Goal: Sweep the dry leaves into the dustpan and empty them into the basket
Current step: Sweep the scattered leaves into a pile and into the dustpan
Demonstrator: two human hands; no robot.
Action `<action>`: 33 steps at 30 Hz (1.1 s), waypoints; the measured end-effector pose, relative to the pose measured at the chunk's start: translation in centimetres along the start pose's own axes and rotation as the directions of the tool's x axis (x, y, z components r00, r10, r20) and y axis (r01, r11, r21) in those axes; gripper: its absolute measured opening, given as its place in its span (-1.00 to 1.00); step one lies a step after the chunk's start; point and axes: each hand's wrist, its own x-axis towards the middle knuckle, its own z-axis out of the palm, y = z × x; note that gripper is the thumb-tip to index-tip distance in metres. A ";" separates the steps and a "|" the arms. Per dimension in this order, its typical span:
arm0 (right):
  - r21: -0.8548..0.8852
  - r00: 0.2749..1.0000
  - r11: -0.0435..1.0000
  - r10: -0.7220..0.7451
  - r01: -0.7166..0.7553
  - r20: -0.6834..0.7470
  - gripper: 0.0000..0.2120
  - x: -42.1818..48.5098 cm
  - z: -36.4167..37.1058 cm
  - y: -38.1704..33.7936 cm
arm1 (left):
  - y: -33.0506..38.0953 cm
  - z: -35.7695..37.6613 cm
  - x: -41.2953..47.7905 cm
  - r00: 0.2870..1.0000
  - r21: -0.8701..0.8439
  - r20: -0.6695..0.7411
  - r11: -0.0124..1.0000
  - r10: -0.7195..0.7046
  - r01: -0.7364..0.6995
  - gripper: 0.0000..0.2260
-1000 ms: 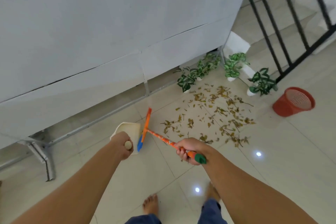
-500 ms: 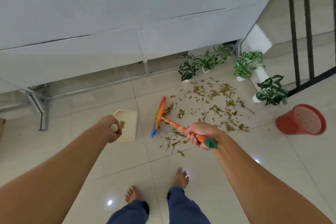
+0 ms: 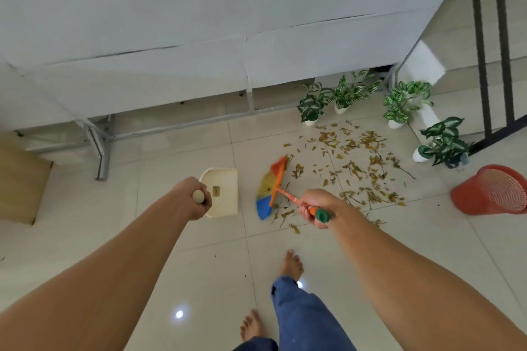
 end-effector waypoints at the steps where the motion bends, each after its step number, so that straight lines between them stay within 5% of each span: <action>1: 0.022 1.000 1.000 -0.016 0.016 0.008 -0.85 -0.6 0.1 0.8 | -0.7 -0.9 -0.4 1.000 0.003 0.017 1.000 0.006 -0.006 -0.90; 6: 0.007 0.992 1.000 -0.018 0.018 0.123 -0.93 -4.5 1.4 5.2 | -4.0 -4.5 -1.7 1.000 0.075 0.017 0.997 0.027 -0.028 -0.89; 9: -0.077 0.988 0.996 -0.033 0.046 0.152 -0.81 -5.3 2.3 7.8 | -5.4 -5.5 -2.5 0.999 0.094 0.031 0.995 0.037 -0.039 -0.87; 15: -0.285 0.998 0.958 0.034 -0.018 0.050 -0.76 -5.1 0.9 11.2 | -8.1 -5.8 -3.3 0.999 0.118 -0.011 0.992 0.046 -0.045 -0.84; 20: -0.504 0.990 0.864 -0.075 0.006 -0.115 -0.89 -5.8 -4.0 11.8 | -9.6 -4.5 -3.6 0.998 0.047 -0.053 0.998 0.031 -0.028 -0.79; 33: -0.690 0.998 0.723 -0.035 -0.017 -0.061 -0.76 -8.7 -11.5 9.2 | -12.9 3.1 -6.1 0.993 0.043 -0.117 0.999 0.028 -0.023 -0.80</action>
